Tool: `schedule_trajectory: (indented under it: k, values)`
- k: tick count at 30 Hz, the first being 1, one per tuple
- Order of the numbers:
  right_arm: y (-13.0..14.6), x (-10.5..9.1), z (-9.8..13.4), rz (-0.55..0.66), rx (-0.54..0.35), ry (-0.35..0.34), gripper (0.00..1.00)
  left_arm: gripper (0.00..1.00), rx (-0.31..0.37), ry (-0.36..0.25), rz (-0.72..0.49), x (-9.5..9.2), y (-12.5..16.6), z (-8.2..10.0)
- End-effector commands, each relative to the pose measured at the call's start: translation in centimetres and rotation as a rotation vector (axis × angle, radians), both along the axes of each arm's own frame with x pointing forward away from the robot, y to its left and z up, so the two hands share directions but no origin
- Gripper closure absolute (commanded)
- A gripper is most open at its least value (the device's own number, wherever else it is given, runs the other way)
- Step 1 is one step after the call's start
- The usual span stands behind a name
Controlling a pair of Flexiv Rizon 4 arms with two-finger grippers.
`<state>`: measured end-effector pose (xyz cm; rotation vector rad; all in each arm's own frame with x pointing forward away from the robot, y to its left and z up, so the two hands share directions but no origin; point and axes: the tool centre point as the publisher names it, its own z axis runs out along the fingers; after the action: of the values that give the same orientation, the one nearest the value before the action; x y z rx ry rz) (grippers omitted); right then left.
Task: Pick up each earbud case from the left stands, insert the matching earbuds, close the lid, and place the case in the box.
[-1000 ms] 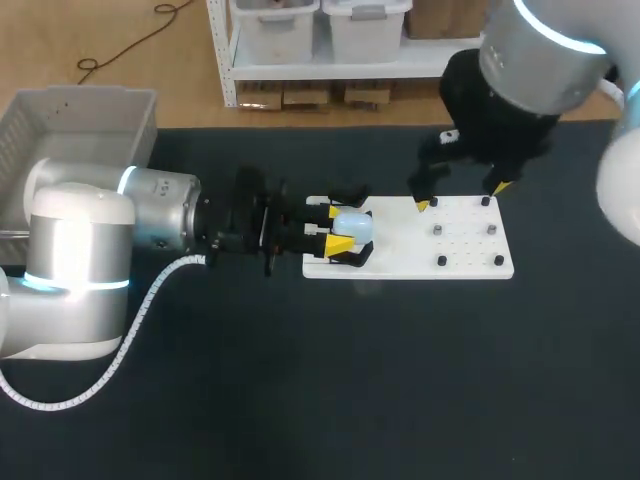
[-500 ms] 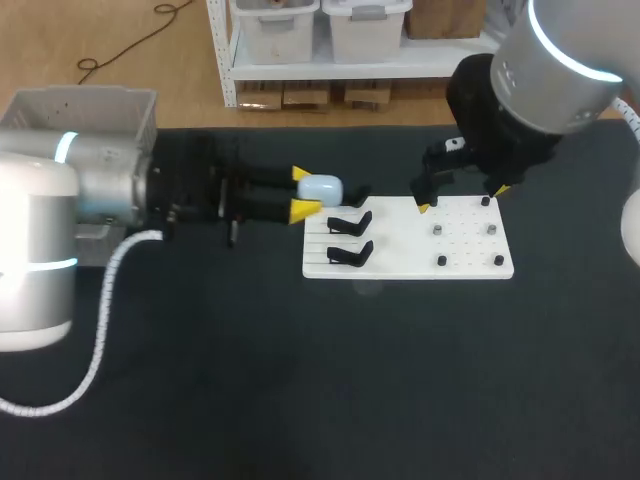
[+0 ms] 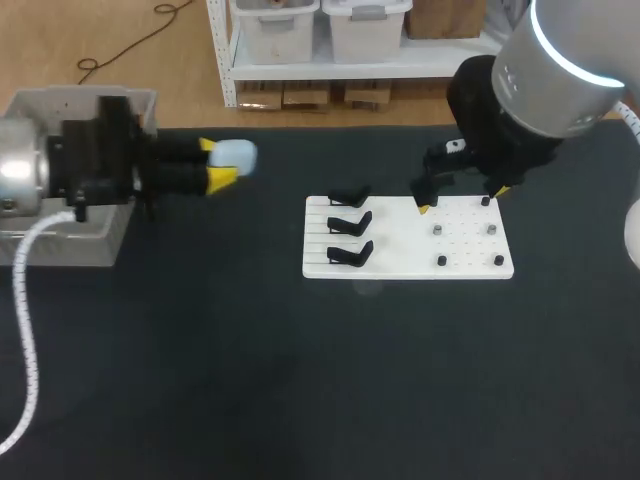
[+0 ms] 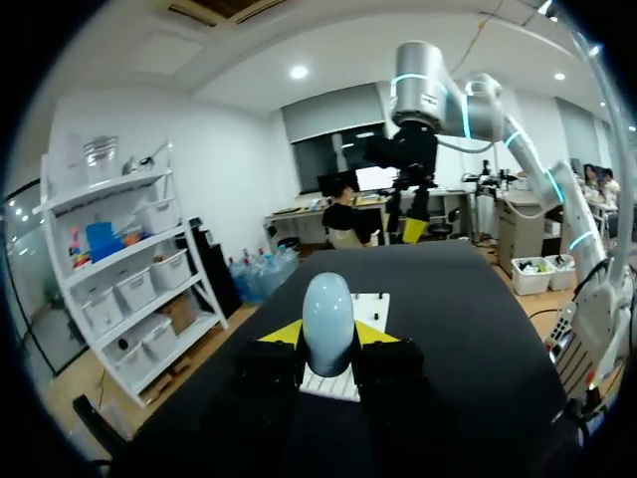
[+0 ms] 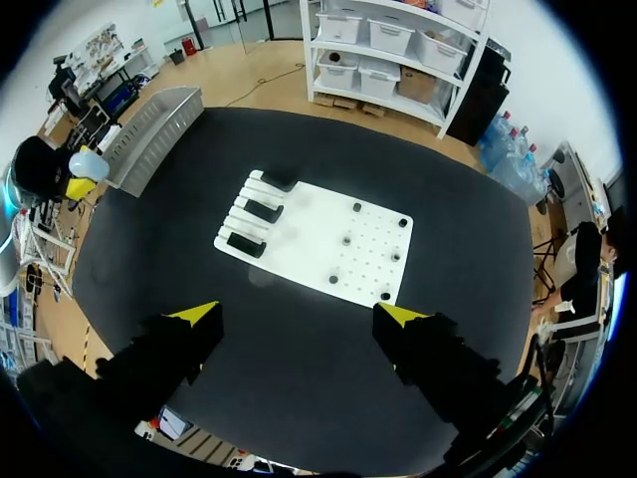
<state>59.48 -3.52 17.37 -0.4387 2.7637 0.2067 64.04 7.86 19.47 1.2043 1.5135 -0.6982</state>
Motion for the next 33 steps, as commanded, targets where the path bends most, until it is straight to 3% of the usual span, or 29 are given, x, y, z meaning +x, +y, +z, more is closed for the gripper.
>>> schedule_trajectory:
  k: [1,8,13,19,33]
  values:
    - [-0.1,-0.2,-0.1,-0.002,0.002,-0.007,0.00,1.00,-0.037,-0.059,0.284,-1.4,4.5,0.8]
    - [-0.1,-0.2,-0.1,-0.002,0.002,-0.007,0.00,1.00,-0.028,-0.041,0.422,-0.8,8.5,0.0]
    - [-0.1,-0.2,-0.1,-0.002,0.002,-0.007,0.00,1.00,-0.036,-0.024,0.503,0.7,11.0,-1.5]
    - [-0.1,-0.2,-0.1,-0.002,0.002,-0.007,0.00,1.00,-0.034,0.007,0.564,4.3,12.6,-3.9]
    - [-0.1,-0.2,-0.1,-0.002,0.002,-0.007,0.00,1.00,-0.011,0.016,0.712,11.0,19.7,-5.8]
